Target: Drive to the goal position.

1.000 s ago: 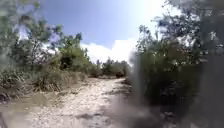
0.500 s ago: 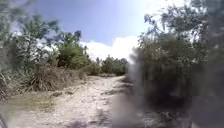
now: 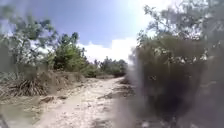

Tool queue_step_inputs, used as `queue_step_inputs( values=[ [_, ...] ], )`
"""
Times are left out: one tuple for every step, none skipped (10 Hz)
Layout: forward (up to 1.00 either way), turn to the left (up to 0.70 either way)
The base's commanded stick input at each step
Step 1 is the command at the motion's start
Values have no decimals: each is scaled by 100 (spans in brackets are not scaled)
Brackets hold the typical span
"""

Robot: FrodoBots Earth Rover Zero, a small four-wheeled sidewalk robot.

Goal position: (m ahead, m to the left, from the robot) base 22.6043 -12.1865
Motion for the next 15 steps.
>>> queue_step_inputs(
  values=[
    [60,4],
    [60,15],
    [60,15],
    [60,15],
    [60,15],
    [60,15],
    [60,15],
    [60,15],
    [60,15],
    [60,13],
    [60,1],
    [60,1],
    [60,1],
    [60,1],
    [60,1]
  ],
)
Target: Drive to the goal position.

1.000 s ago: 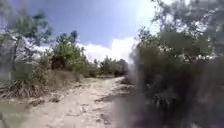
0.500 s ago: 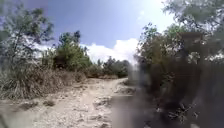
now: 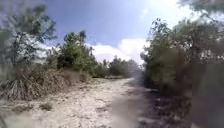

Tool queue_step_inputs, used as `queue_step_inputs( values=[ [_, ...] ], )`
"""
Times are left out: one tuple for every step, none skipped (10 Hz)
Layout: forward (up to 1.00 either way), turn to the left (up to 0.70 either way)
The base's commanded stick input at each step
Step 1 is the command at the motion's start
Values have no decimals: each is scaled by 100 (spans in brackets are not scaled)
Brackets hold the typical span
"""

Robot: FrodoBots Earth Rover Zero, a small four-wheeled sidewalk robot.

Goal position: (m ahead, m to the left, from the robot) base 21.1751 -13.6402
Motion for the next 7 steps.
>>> queue_step_inputs(
  values=[
    [60,1],
    [60,1],
    [60,1],
    [60,1],
    [60,1],
    [60,1],
    [60,1]
  ],
)
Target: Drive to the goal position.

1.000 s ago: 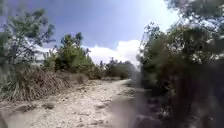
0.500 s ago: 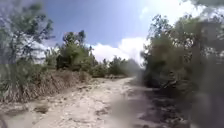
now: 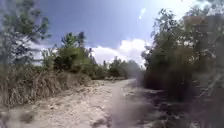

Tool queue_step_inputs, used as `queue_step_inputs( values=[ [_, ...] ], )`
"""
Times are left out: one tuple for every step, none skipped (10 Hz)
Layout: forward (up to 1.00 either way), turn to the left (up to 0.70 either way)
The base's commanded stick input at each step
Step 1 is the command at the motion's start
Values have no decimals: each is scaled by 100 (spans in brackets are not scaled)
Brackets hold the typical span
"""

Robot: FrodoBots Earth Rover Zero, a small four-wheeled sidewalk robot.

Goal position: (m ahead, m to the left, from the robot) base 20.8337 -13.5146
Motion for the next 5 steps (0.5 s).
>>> queue_step_inputs(
  values=[
    [60,1],
    [60,1],
    [60,1],
    [60,1],
    [60,1]
  ],
)
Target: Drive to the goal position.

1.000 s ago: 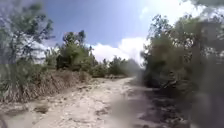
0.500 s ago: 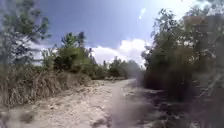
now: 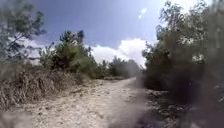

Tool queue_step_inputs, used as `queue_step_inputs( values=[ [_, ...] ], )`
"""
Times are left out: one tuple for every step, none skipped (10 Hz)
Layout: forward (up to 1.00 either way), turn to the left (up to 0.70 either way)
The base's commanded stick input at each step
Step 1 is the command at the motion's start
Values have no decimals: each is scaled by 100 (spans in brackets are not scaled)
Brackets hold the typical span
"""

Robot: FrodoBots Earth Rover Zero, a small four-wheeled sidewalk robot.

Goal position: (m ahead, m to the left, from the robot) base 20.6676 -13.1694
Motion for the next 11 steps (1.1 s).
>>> queue_step_inputs(
  values=[
    [60,1],
    [60,1],
    [60,2],
    [60,7],
    [60,15],
    [60,15],
    [60,15],
    [60,1],
    [60,1],
    [60,1],
    [60,1]
  ],
)
